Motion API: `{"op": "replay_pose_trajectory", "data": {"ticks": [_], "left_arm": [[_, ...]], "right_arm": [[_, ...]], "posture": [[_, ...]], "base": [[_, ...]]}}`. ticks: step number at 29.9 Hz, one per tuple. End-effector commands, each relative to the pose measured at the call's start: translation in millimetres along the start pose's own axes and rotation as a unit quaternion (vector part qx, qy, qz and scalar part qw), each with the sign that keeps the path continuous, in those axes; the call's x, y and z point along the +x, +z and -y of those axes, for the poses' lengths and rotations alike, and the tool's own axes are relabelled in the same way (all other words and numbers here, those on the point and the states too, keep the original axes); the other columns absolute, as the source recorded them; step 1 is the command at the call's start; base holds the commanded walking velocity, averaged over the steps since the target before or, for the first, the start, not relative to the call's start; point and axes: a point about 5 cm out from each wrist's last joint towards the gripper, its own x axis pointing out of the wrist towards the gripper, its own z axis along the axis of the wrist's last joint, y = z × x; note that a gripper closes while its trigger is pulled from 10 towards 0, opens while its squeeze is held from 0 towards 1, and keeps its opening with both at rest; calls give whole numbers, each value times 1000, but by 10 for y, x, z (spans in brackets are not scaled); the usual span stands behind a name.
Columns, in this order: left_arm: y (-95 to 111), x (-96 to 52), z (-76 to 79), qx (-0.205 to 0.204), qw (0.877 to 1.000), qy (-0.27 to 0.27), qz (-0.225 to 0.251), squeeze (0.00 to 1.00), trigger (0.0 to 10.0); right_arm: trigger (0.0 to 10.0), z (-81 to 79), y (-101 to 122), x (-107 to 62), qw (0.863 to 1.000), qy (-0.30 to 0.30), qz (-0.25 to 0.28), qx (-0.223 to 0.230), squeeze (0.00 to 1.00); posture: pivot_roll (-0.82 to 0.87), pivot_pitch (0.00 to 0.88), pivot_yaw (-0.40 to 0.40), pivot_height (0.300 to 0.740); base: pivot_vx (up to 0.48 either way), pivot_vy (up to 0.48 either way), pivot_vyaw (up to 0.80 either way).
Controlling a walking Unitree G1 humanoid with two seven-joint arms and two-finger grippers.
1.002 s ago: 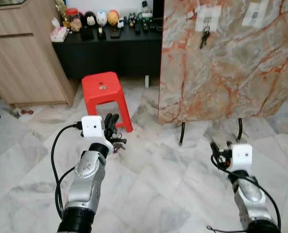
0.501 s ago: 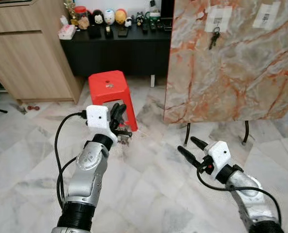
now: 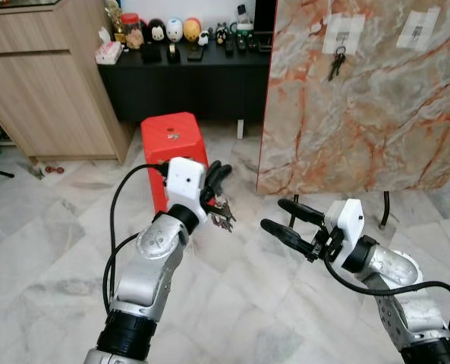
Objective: Hang keys on a hook
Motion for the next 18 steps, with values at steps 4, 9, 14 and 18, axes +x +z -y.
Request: {"op": "replay_pose_trajectory", "data": {"ticks": [4,9,14,18], "left_arm": [[103,1,66,20,1000,-19,7,0,10000],[86,-35,69,20,1000,-14,0,0,10000],[82,-44,39,19,1000,-7,-3,0,10000],[82,-53,14,16,1000,0,-4,0,10000]], "right_arm": [[10000,52,-58,-22,999,-17,-27,12,0],[10000,87,-144,-72,998,-35,-55,21,0],[10000,109,-210,-107,996,-52,-72,27,0],[10000,117,-205,-85,994,-69,-68,42,0]], "posture": [[-155,36,-21,740],[-156,35,-24,740],[-156,32,-20,740],[-159,35,-17,740]], "base": [[0,0,0],[0,0,0],[0,0,0],[0,0,-194]]}}
